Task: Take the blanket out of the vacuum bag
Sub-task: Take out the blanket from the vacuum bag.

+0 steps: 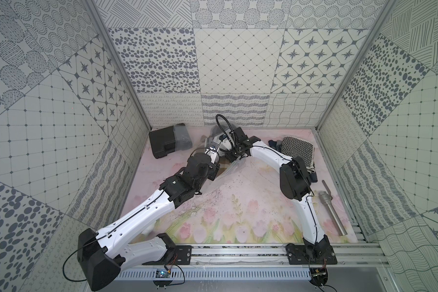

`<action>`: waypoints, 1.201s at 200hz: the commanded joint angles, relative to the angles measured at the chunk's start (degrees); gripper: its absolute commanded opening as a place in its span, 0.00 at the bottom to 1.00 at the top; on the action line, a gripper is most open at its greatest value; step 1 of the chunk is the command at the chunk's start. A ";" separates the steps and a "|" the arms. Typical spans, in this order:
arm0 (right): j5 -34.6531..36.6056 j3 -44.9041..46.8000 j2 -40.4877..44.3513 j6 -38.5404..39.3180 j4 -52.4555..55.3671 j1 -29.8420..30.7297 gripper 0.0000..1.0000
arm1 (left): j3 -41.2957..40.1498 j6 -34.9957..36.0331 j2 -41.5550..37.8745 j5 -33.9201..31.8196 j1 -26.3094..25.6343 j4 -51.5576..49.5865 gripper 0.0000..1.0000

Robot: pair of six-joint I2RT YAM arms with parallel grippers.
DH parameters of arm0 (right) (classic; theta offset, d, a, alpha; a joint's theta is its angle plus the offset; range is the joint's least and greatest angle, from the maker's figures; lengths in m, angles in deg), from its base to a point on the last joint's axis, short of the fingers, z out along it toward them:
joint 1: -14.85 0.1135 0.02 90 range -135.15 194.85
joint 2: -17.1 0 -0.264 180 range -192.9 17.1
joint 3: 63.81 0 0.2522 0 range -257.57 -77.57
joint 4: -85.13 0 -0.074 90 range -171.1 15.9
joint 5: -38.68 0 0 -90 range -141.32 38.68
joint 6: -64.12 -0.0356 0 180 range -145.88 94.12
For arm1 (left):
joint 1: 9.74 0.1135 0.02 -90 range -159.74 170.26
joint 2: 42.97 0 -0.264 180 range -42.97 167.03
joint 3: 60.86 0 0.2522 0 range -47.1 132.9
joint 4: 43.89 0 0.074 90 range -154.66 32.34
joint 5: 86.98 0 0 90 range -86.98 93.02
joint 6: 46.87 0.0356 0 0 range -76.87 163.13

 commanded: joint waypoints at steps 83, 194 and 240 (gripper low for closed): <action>-28.57 13.23 19.03 -33.01 -13.10 0.16 0.00 | -2.26 -4.52 -0.10 9.33 -0.15 5.98 0.00; -23.39 47.66 55.98 -59.77 -27.90 4.62 0.00 | -5.00 -4.63 -0.43 11.53 -2.68 9.57 0.00; -9.03 35.84 61.67 -49.06 -3.49 10.92 0.00 | -5.31 -3.78 -0.35 10.13 -4.85 10.57 0.00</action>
